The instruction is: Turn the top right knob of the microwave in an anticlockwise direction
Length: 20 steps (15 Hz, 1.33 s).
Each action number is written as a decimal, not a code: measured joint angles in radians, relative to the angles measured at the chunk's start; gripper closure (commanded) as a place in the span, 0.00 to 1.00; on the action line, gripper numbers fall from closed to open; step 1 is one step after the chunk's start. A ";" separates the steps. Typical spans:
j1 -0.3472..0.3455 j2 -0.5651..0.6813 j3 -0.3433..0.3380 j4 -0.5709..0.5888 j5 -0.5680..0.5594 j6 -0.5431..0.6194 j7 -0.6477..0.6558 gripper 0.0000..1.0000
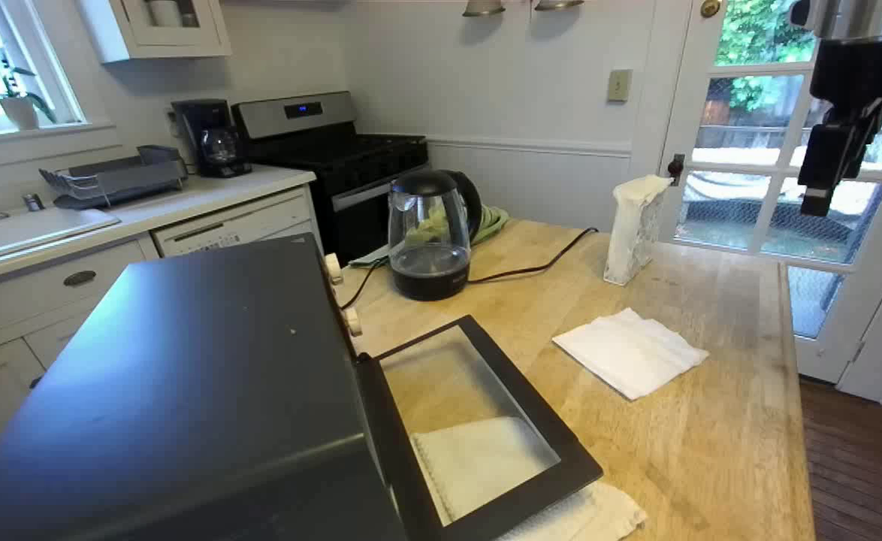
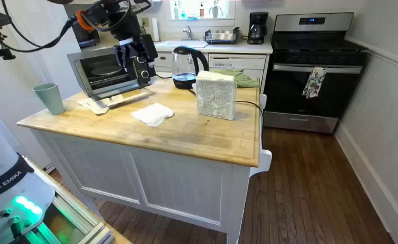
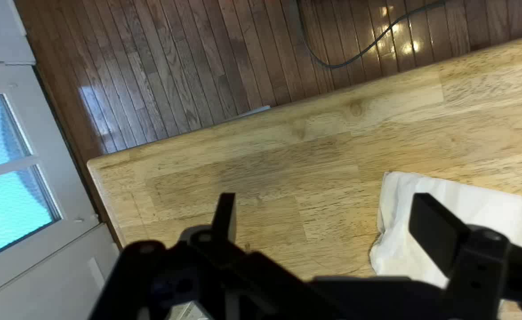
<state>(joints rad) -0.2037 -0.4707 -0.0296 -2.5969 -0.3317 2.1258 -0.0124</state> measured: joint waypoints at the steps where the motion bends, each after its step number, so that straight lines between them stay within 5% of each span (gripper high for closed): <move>1: 0.000 0.000 0.000 0.000 0.000 0.000 0.000 0.00; 15: 0.001 0.000 -0.001 0.000 0.000 0.000 0.000 0.00; 20: 0.122 -0.010 -0.001 0.000 0.034 0.006 -0.142 0.00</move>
<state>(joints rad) -0.0818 -0.4808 -0.0304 -2.5968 -0.2975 2.1318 -0.1545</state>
